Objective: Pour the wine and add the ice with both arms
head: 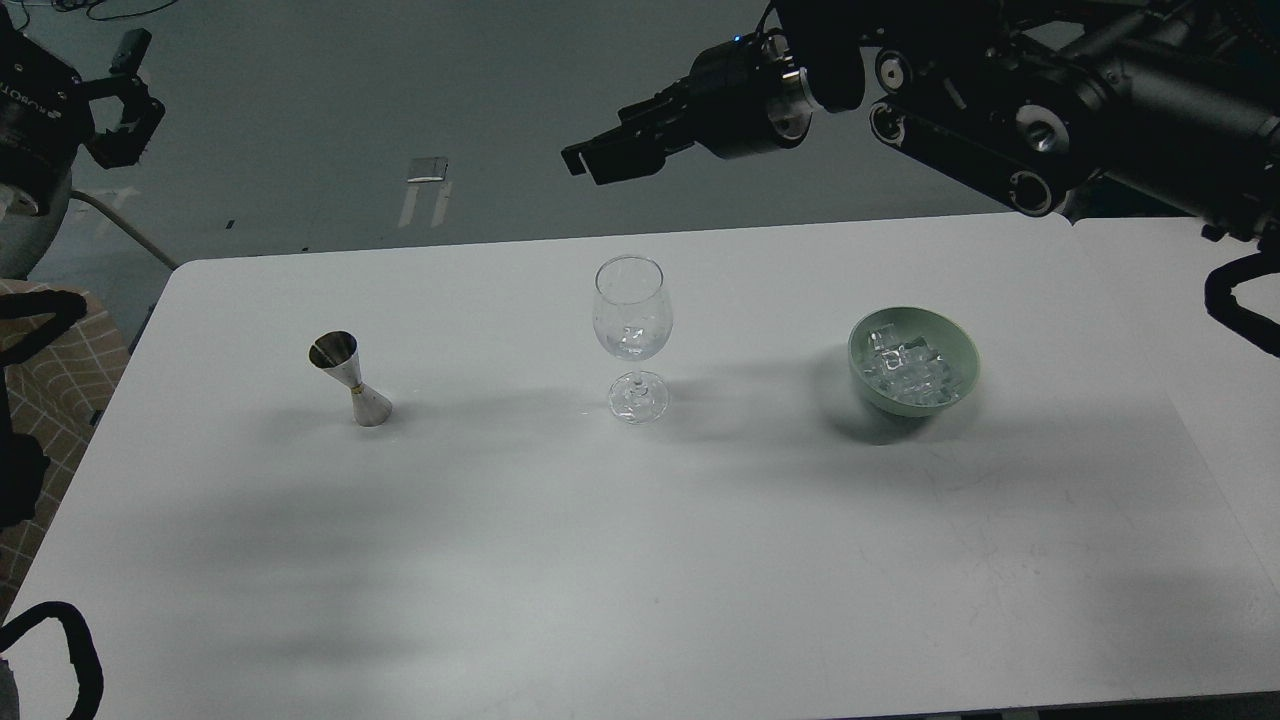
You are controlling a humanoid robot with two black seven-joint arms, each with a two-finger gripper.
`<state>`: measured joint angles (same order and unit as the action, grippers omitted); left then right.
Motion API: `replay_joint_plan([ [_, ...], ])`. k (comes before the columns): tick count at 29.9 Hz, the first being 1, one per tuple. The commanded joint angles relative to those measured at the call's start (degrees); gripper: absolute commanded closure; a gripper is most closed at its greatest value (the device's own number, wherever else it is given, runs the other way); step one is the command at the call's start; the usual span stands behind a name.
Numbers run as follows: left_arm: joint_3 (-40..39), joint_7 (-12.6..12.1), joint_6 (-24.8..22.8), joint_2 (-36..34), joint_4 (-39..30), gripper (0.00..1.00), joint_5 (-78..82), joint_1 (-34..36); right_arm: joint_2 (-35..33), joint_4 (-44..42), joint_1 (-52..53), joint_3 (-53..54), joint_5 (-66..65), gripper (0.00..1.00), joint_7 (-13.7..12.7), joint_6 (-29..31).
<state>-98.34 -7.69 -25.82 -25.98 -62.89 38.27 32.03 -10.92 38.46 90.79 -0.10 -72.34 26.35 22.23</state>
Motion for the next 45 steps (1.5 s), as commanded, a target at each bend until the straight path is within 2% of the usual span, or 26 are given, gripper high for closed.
replay_joint_plan([
  [1, 0.0, -0.5, 0.3, -0.4, 1.0, 0.02, -0.6, 0.8, -1.7, -3.8, -0.4, 1.6, 8.2, 0.00, -0.2, -1.2],
  [4, 0.1, -1.2, 1.9, -0.6, 2.7, 0.02, -0.7, 1.8, -1.8, -9.3, -0.6, 1.8, 14.8, 0.00, -0.3, -3.9],
  [7, 0.0, -3.6, 0.9, -0.2, 4.4, 0.02, -0.7, 4.9, -1.6, -13.5, -1.1, 1.8, 20.3, 0.00, -0.3, -6.6],
  [9, 0.4, -4.3, 0.4, 0.0, 5.0, 0.02, -1.1, 5.8, -1.5, -15.8, -1.5, 1.8, 24.5, 0.00, -0.3, -7.7],
  [16, 3.9, -4.6, 3.4, -0.2, 8.0, 0.02, -4.5, 8.9, -1.2, -18.9, -3.2, 4.8, 36.4, 0.00, -0.2, -9.1],
  [18, 4.8, -4.4, 5.7, -0.2, 10.1, 0.02, -4.6, 9.6, -1.1, -19.2, -5.6, 8.7, 38.5, 0.00, -0.2, -9.7],
  [19, 4.8, -4.4, 5.7, -0.2, 10.2, 0.02, -4.6, 9.6, -1.1, -19.2, -5.6, 8.7, 38.5, 0.00, -0.2, -9.7],
  [21, 5.6, -4.9, 5.3, -0.2, 10.5, 0.02, -4.7, 10.1, 0.3, -19.1, -8.6, 15.7, 40.0, 0.00, -0.2, -11.1],
  [24, 8.1, -8.1, 5.1, 0.0, 10.4, 0.02, -4.6, 10.3, 1.3, -19.1, -12.2, 25.7, 40.2, 0.01, -0.1, -13.8],
  [26, 8.7, -8.3, 5.2, 0.1, 10.6, 0.02, -4.8, 10.8, 2.2, -18.9, -13.8, 29.2, 40.2, 0.01, 0.2, -14.7],
  [28, 9.0, -7.7, 5.7, 1.5, 10.6, 0.02, -4.5, 11.1, 3.5, -19.0, -15.7, 33.3, 40.2, 0.01, 0.2, -15.5],
  [31, 9.3, -3.0, 8.4, 4.4, 10.7, 0.02, -3.6, 11.2, 4.9, -19.1, -17.0, 35.3, 40.3, 0.01, 0.1, -15.2],
  [32, 9.8, -0.7, 10.2, 4.5, 10.7, 0.02, -3.6, 11.3, 5.4, -19.1, -17.4, 36.0, 40.5, 0.01, 0.1, -15.1],
  [34, 12.1, 1.7, 10.1, 4.4, 11.7, 0.02, -3.7, 11.4, 6.4, -19.2, -18.2, 37.6, 42.2, 0.01, 0.1, -14.6],
  [37, 15.1, 2.3, 3.3, 4.4, 14.6, 0.02, -3.7, 11.1, 8.5, -19.1, -19.8, 39.6, 44.8, 0.01, 0.4, -13.5],
  [40, 17.7, 2.2, -0.5, 4.4, 17.0, 0.02, -3.6, 10.9, 9.7, -19.1, -20.8, 40.8, 45.2, 0.00, 0.9, -12.8],
  [45, 24.1, 2.2, -2.2, 4.1, 23.2, 0.02, -3.6, 12.8, 10.9, -19.0, -23.5, 45.4, 45.2, 0.00, 1.6, -12.2],
])
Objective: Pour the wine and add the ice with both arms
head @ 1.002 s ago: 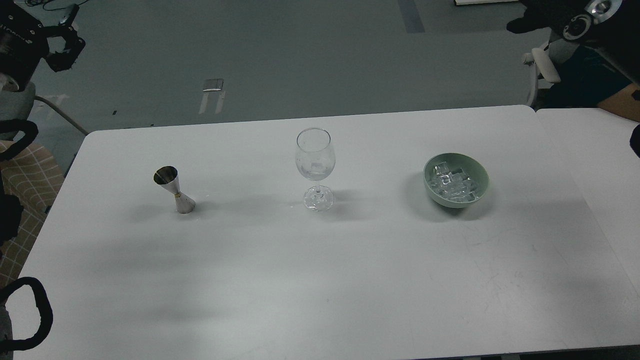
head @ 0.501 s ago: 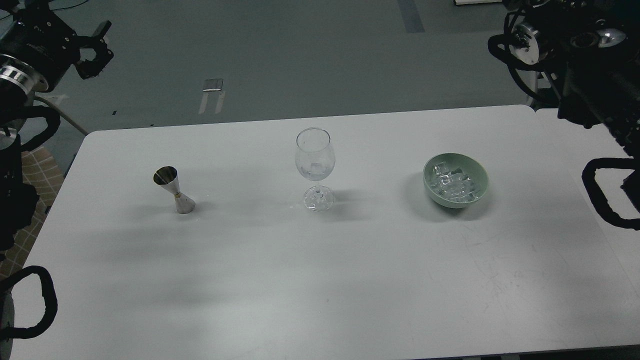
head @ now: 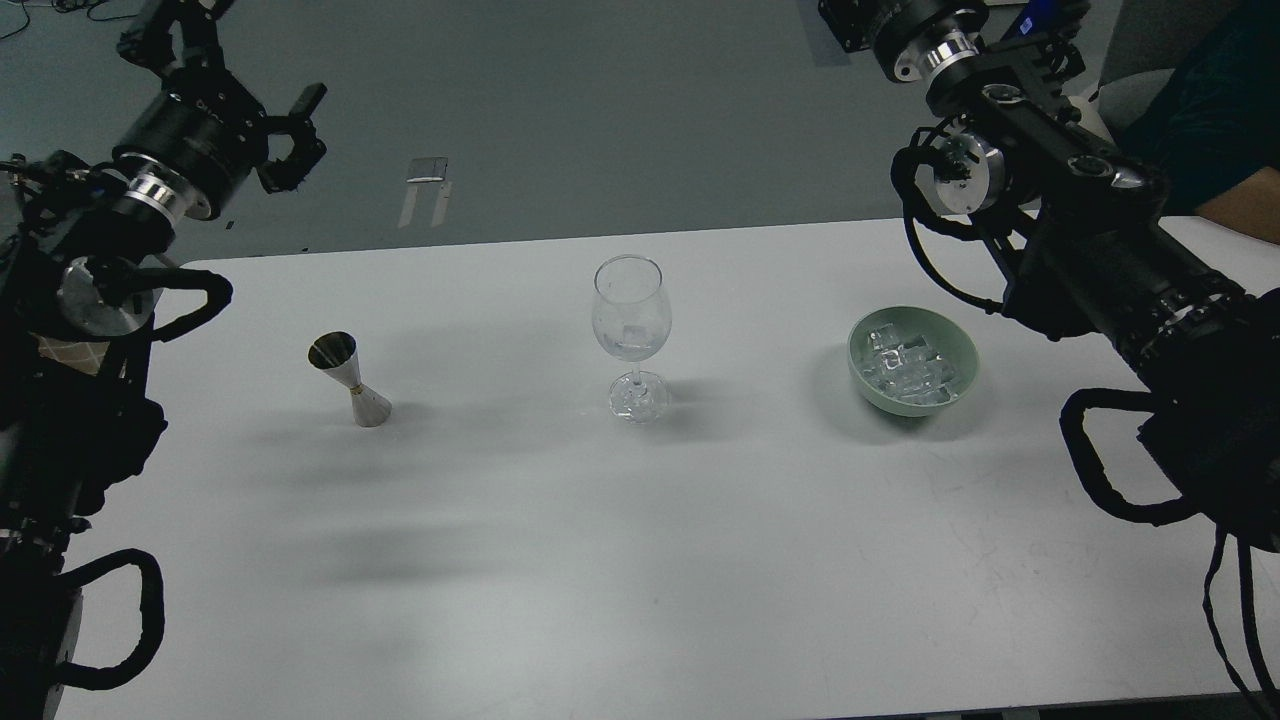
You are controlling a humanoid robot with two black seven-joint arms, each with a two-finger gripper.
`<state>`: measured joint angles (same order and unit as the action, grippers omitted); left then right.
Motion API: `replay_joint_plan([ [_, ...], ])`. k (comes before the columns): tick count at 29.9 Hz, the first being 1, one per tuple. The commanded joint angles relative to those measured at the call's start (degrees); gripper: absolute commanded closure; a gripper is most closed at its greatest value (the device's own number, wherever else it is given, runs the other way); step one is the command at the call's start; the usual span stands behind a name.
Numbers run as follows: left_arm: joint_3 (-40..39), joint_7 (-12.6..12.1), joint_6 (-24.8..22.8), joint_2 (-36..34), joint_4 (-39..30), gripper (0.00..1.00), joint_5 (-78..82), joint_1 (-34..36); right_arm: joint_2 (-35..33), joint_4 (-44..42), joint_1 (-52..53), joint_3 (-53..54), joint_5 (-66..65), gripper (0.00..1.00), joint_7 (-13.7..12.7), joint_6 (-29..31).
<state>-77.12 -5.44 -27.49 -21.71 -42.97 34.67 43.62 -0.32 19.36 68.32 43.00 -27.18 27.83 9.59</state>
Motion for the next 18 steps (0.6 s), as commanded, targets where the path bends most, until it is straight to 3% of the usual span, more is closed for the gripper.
replay_joint_plan([
  [1, 4.2, -0.3, -0.5, -0.2, 5.5, 0.02, -0.1, 2.3, 0.3, 0.0, -1.4, 3.2, 0.0, 0.00, 0.2, 1.5],
  [7, 9.3, -0.7, -0.5, 0.2, 16.3, 0.02, -0.4, 8.7, 0.3, -0.2, -2.5, 3.4, 0.1, 0.00, 0.2, 4.5],
  [18, 10.0, 0.0, -0.5, 1.2, 17.1, 0.02, -10.6, 10.2, 0.3, -1.1, -3.9, 5.1, 0.5, 0.00, 0.2, 6.8],
])
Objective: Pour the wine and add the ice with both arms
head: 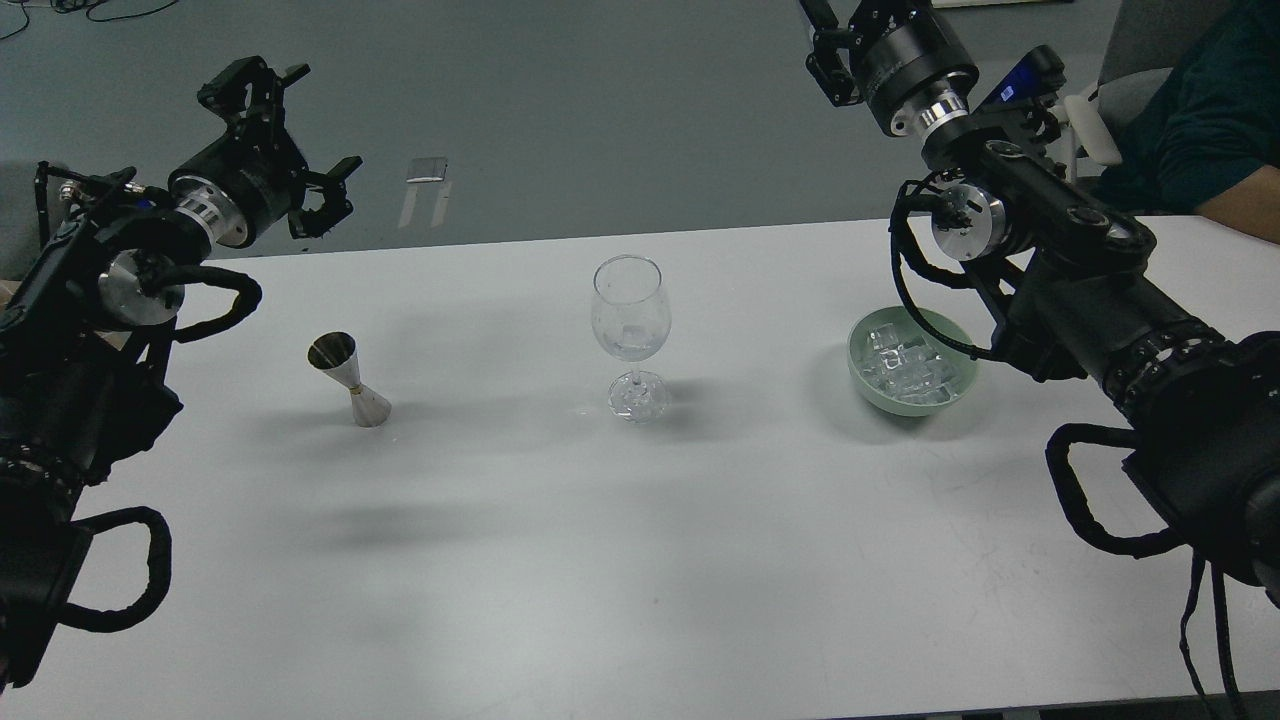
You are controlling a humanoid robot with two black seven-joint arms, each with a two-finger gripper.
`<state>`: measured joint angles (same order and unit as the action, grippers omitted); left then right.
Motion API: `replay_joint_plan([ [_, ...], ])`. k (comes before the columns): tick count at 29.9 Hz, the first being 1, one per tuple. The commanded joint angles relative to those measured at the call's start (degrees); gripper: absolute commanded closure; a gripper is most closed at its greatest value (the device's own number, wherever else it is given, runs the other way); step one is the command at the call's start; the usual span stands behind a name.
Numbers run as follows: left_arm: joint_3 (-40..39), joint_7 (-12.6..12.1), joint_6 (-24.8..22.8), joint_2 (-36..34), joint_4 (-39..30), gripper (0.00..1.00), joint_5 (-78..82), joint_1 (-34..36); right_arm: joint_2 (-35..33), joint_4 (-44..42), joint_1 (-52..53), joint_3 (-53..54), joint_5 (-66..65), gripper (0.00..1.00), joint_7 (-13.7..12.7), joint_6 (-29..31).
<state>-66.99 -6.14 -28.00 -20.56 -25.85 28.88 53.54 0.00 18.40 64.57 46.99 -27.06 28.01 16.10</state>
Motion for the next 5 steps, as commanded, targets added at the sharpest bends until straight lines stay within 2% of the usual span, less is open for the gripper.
replay_joint_plan([
  [1, -0.1, 0.7, 0.0, 0.1, -0.1, 0.02, -5.5, 0.2, 0.0, -0.1, -0.1, 1.3, 0.5, 0.00, 0.0, 0.2],
  [4, -0.2, 1.5, 0.0, 0.3, -0.2, 0.02, -6.6, 0.2, 0.0, -0.3, -0.1, 1.8, 1.2, 0.00, 0.0, 0.4],
  [5, -0.1, 2.7, 0.0, 0.3, -0.2, 0.02, -6.5, 0.2, 0.0, -0.3, -0.1, 1.8, 1.6, 0.00, 0.0, 0.6],
])
